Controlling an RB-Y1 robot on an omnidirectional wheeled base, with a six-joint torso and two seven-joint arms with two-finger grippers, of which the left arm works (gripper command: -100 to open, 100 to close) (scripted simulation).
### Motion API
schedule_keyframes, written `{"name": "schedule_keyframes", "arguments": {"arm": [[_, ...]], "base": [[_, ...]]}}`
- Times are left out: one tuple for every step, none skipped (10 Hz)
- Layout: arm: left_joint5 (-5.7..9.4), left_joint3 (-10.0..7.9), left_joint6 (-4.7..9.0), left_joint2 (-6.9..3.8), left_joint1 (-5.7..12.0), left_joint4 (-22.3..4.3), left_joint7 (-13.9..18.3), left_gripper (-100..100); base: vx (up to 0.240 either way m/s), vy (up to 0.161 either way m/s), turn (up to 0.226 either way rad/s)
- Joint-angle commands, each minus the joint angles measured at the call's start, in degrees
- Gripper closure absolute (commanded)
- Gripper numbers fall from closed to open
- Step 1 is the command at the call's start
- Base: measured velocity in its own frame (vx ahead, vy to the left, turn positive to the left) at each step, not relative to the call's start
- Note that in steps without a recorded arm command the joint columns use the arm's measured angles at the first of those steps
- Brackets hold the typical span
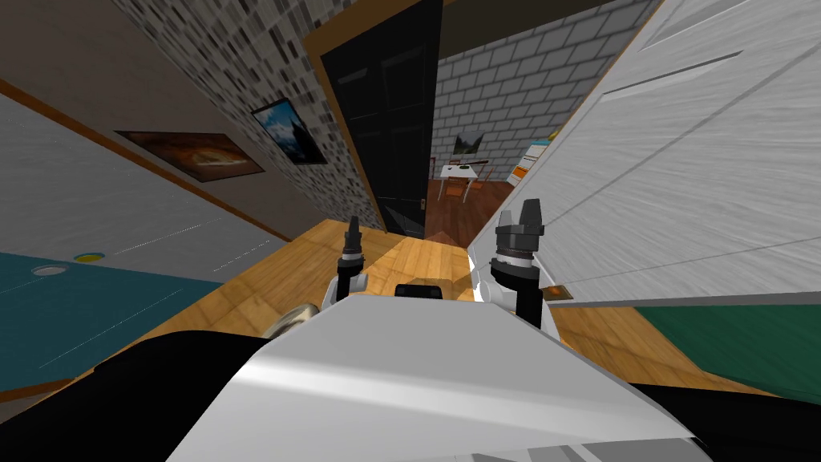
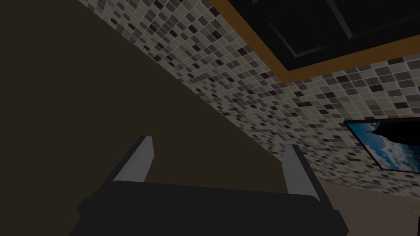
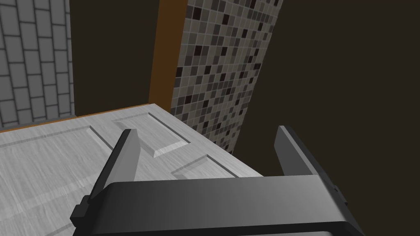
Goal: Pull the door open
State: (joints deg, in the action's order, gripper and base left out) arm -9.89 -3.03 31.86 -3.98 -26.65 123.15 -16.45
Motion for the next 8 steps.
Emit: {"name": "schedule_keyframes", "arguments": {"arm": [[-0.74, -0.68, 0.76, -0.18, 0.16, -1.4, -2.9, -100], [-1.21, -1.06, 1.15, -0.26, 0.28, -2.1, -4.5, -100], [-1.68, -1.43, 1.55, -0.34, 0.39, -2.9, -6.1, -100], [-2.21, -1.86, 1.99, -0.41, 0.52, -3.8, -7.7, -100], [-2.21, -1.86, 1.99, -0.41, 0.52, -3.8, -8.1, -100], [-2.76, -2.29, 2.45, -0.48, 0.65, -4.7, -9.9, -100], [-3.31, -2.73, 2.91, -0.55, 0.78, -5.6, -11.7, -100], [-3.86, -3.17, 3.36, -0.62, 0.92, -6.5, -13.2, -100]], "base": [[0.094, -0.035, -0.022], [0.095, -0.046, -0.026], [0.099, -0.047, -0.023], [0.101, -0.052, -0.023], [0.062, -0.035, -0.007], [0.05, -0.028, -0.02], [0.076, -0.028, -0.027], [0.094, -0.028, -0.029]]}}
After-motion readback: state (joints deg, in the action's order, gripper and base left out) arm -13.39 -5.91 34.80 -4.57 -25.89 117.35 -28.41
